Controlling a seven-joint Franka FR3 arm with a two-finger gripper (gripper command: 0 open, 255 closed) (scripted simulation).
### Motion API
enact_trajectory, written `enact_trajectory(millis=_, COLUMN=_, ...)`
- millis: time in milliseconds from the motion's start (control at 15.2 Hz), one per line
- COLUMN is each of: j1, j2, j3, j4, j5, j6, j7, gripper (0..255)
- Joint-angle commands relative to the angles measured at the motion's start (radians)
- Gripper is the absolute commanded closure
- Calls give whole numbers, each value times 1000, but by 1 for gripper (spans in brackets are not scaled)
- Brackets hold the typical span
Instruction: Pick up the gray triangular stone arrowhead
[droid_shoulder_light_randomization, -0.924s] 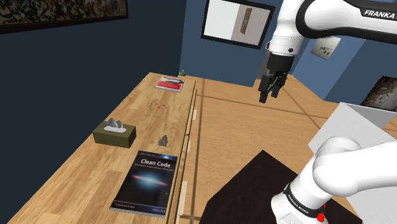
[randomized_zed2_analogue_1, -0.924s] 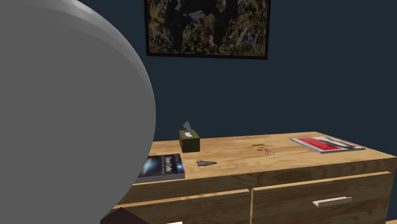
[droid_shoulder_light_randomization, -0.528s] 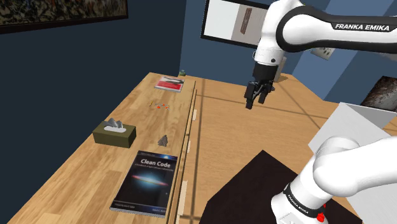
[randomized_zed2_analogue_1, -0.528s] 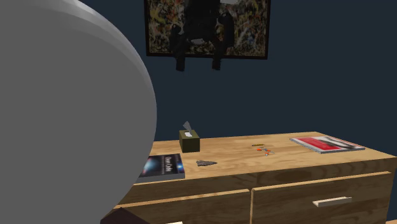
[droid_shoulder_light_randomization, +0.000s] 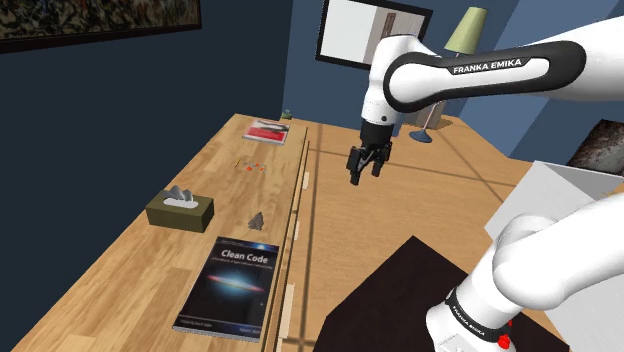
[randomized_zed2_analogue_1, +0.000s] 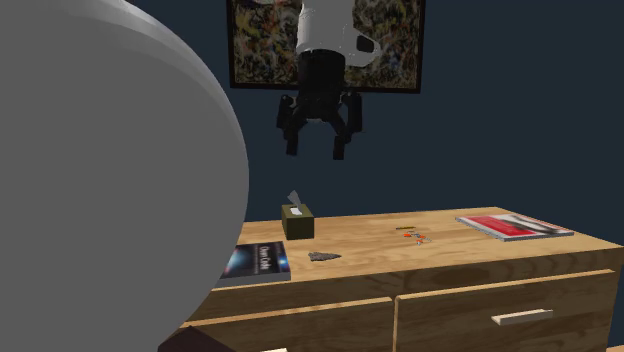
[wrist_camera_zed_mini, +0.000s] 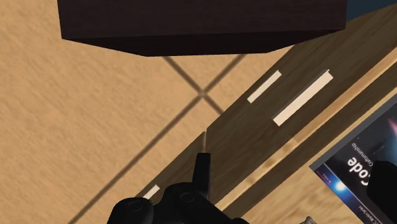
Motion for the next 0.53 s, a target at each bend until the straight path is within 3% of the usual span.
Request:
enact_trajectory(millis=0, j1=8, j2=77, j3=16, j4=15, j5=11, j6=68, j7=17, gripper=0)
enact_trajectory(millis=462, j1=23, j2=332, j3=50, j4=94, j5=26, j6=257, j7=56, gripper=0)
